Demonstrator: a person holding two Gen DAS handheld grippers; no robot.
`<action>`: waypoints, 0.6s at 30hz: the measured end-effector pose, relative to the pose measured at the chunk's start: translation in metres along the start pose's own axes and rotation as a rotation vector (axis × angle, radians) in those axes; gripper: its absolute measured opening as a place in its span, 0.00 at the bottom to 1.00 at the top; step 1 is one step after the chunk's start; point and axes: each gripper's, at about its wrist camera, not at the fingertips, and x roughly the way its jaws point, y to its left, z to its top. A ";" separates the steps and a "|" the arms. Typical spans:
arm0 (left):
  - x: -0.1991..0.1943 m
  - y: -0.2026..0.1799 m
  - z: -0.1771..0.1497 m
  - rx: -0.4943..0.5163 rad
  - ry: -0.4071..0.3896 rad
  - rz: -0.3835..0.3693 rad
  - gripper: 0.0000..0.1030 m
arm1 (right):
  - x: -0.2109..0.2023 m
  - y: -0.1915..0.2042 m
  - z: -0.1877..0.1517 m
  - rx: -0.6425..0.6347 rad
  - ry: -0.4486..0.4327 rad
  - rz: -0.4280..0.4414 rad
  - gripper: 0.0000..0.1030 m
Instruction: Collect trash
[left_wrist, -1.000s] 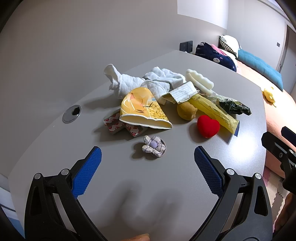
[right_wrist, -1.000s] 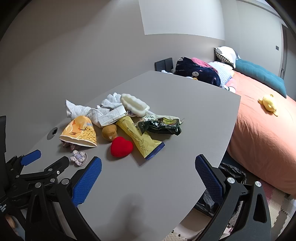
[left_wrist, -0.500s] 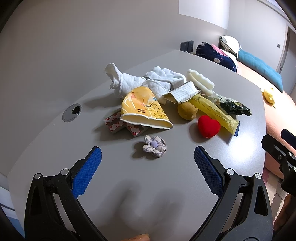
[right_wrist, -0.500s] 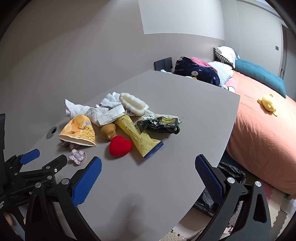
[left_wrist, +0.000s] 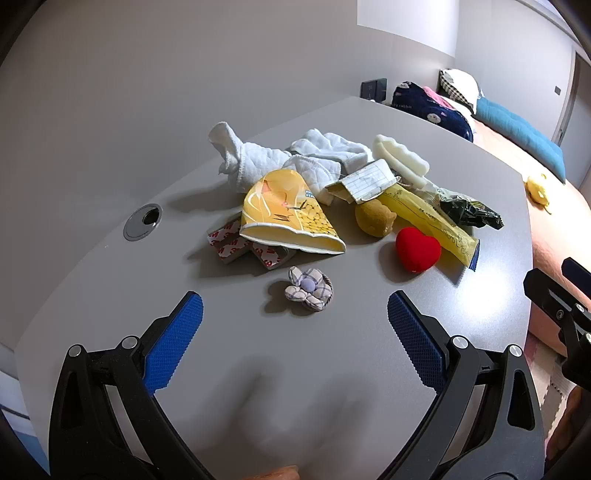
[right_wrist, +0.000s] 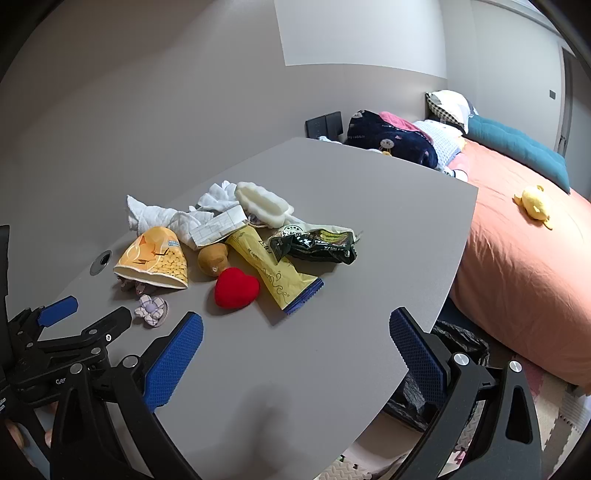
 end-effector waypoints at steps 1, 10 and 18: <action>0.000 0.000 0.000 0.000 0.003 -0.004 0.94 | 0.000 0.000 0.000 0.001 0.001 0.001 0.98; -0.001 0.000 -0.001 -0.007 0.007 -0.013 0.94 | 0.000 -0.002 -0.002 0.001 -0.001 -0.011 0.98; -0.001 0.000 -0.001 -0.007 0.006 -0.010 0.94 | 0.000 -0.002 -0.003 0.000 -0.001 -0.010 0.98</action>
